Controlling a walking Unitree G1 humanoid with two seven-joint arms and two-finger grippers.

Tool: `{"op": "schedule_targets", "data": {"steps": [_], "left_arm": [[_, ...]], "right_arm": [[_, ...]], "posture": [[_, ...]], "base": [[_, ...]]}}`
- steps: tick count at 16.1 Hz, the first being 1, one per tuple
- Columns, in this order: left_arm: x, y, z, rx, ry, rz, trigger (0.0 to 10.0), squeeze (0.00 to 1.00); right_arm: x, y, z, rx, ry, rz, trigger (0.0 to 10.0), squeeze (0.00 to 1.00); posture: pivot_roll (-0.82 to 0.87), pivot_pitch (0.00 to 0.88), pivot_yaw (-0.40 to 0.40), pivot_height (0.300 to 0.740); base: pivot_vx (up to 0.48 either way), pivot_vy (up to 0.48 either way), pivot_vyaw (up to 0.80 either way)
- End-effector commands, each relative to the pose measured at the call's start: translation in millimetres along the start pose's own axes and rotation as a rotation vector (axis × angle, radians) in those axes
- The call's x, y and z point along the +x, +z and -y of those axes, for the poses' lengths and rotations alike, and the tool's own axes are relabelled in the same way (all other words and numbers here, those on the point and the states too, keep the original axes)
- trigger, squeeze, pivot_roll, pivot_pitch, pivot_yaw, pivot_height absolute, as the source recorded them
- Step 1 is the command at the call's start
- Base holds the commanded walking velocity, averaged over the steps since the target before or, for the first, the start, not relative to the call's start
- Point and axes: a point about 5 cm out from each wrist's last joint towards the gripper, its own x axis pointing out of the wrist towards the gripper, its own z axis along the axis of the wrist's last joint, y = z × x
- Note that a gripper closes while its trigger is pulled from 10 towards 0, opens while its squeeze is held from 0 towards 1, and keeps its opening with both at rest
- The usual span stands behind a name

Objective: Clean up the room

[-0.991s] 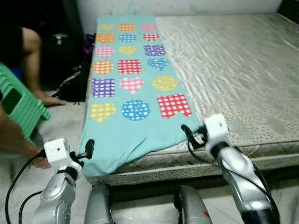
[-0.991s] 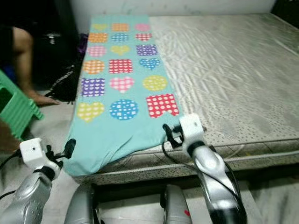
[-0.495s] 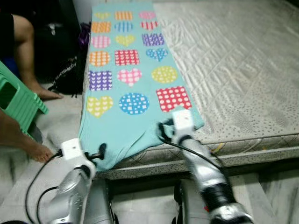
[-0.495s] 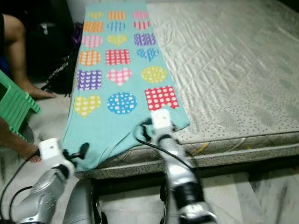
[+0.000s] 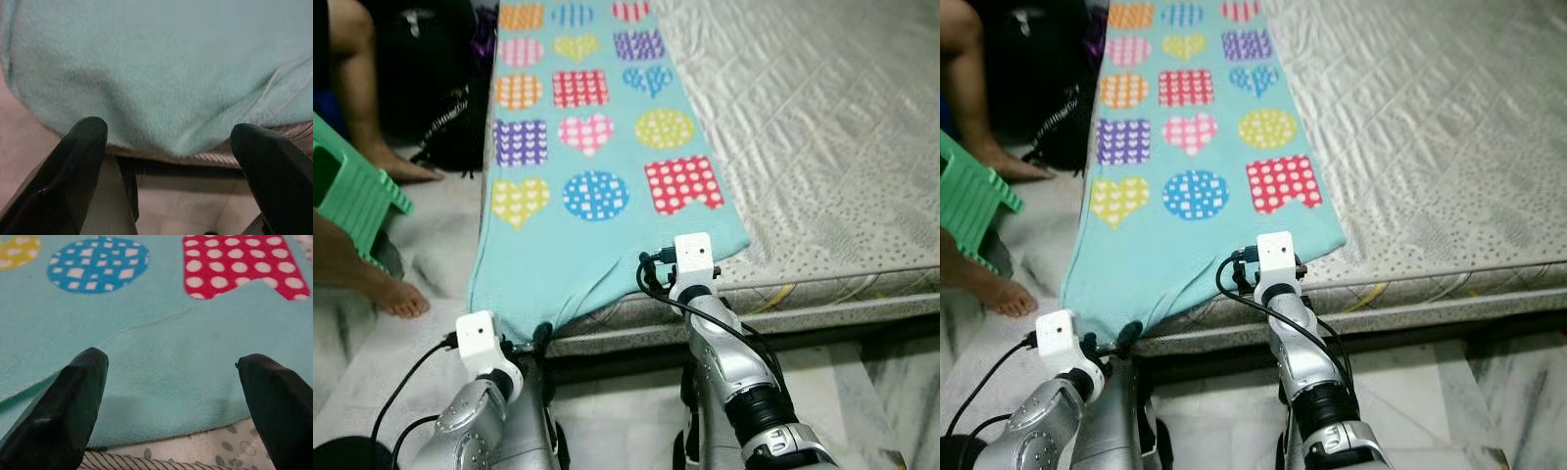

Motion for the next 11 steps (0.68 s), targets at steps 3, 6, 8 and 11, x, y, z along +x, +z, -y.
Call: {"op": "schedule_targets", "data": {"steps": [3, 6, 8, 11], "left_arm": [[-5.3, 4, 1.0, 0.010, -0.005, 0.008, 10.0, 0.00], [-9.5, 12, 1.3, -0.001, 0.013, 0.084, 10.0, 0.00], [-11.5, 11, 3.3, 0.005, 0.013, 0.077, 10.0, 0.00], [-10.3, 14, 9.6, 0.013, 0.001, 0.094, 10.0, 0.00]], "right_arm": [[-2.5, -7, -4.7, 0.000, 0.038, 0.004, 10.0, 0.00], [-0.4, -2, -10.8, -0.005, 0.057, 0.046, 10.0, 0.00], [3.3, 4, -19.5, 0.004, 0.063, 0.081, 10.0, 0.00], [10.9, 17, -33.6, -0.049, 0.037, 0.129, 10.0, 0.00]], "posture": [[-0.06, 0.287, 0.011, 0.551], [-0.05, 0.297, 0.007, 0.551], [-0.03, 0.302, 0.003, 0.551], [-0.01, 0.311, 0.000, 0.551]], "base": [[0.000, 0.000, 0.00], [0.000, 0.000, 0.00], [0.000, 0.000, 0.00], [0.000, 0.000, 0.00]]}}
